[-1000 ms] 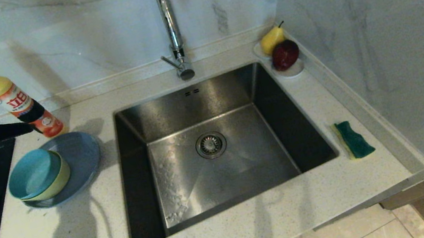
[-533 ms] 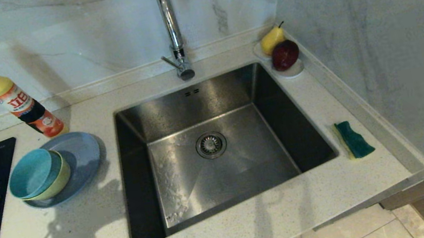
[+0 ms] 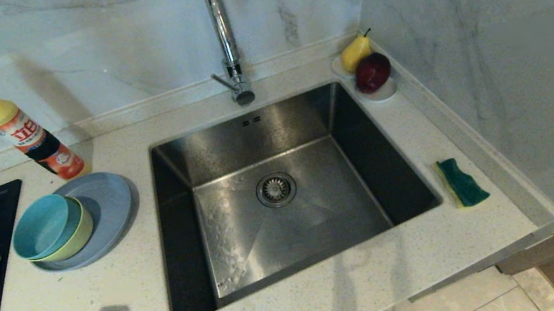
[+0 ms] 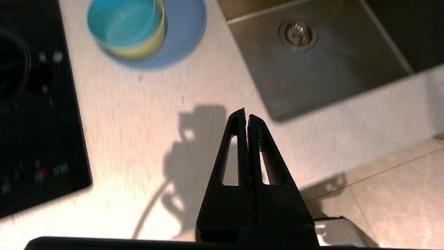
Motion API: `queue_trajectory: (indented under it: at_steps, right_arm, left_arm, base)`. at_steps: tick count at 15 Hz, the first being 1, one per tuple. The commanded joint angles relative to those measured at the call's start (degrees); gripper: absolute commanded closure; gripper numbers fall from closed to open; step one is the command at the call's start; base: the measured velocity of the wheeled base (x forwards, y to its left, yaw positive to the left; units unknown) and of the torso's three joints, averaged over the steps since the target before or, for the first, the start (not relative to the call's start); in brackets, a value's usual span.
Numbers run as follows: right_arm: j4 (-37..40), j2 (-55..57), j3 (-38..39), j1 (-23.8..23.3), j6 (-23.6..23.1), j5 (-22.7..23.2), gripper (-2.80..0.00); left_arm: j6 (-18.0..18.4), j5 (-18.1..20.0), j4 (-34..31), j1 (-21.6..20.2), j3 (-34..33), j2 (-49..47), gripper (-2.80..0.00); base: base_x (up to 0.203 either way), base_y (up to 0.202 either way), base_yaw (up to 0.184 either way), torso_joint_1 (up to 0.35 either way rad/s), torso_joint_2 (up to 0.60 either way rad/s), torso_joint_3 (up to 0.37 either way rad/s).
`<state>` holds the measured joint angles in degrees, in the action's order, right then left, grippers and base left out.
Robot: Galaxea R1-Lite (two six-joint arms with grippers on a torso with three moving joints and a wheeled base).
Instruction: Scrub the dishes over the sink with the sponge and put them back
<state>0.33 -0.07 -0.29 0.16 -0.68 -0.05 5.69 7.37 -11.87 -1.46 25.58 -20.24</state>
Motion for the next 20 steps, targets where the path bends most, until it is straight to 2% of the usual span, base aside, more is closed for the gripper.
queue_trajectory:
  at_steps: [1, 3, 5, 6, 8, 10, 15, 20]
  right_arm:
    - [0.0, -0.1, 0.0, 0.0, 0.0, 0.0, 0.0]
    - [0.0, 0.0, 0.0, 0.0, 0.0, 0.0, 0.0]
    - [0.0, -0.1, 0.0, 0.0, 0.0, 0.0, 0.0]
    - [0.0, 0.0, -0.1, 0.0, 0.0, 0.0, 0.0]
    - [0.0, 0.0, 0.0, 0.0, 0.0, 0.0, 0.0]
    - [0.0, 0.0, -0.1, 0.0, 0.0, 0.0, 0.0]
    - [-0.1, 0.0, 0.0, 0.0, -0.9, 0.1, 0.0]
    - [1.2, 0.0, -0.2, 0.0, -1.0, -0.1, 0.0]
  left_arm:
    - [0.2, -1.5, 0.2, 0.8, -6.5, 11.6, 0.0]
    - [0.6, -3.6, 0.2, 1.0, -11.2, 17.8, 0.0]
    - [0.3, -5.5, 1.7, 1.2, -18.6, 19.8, 0.0]
    - [-0.9, -7.2, 4.7, 1.2, -21.6, 20.1, 0.0]
    - [-2.0, -8.3, 13.1, 1.2, -26.2, 20.2, 0.0]
    - [-1.8, -8.4, 14.4, 1.2, -26.8, 20.2, 0.0]
    - [-5.9, -8.7, 14.8, 1.2, -26.8, 20.2, 0.0]
    - [-6.1, -8.7, 14.8, 1.2, -26.9, 20.2, 0.0]
  base:
    - [0.0, 0.0, 0.0, 0.0, 0.0, 0.0]
    - [0.0, 0.0, 0.0, 0.0, 0.0, 0.0]
    - [0.0, 0.0, 0.0, 0.0, 0.0, 0.0]
    - [0.0, 0.0, 0.0, 0.0, 0.0, 0.0]
    - [0.0, 0.0, 0.0, 0.0, 0.0, 0.0]
    - [0.0, 0.0, 0.0, 0.0, 0.0, 0.0]
    - [0.0, 0.0, 0.0, 0.0, 0.0, 0.0]
    - [0.0, 0.0, 0.0, 0.0, 0.0, 0.0]
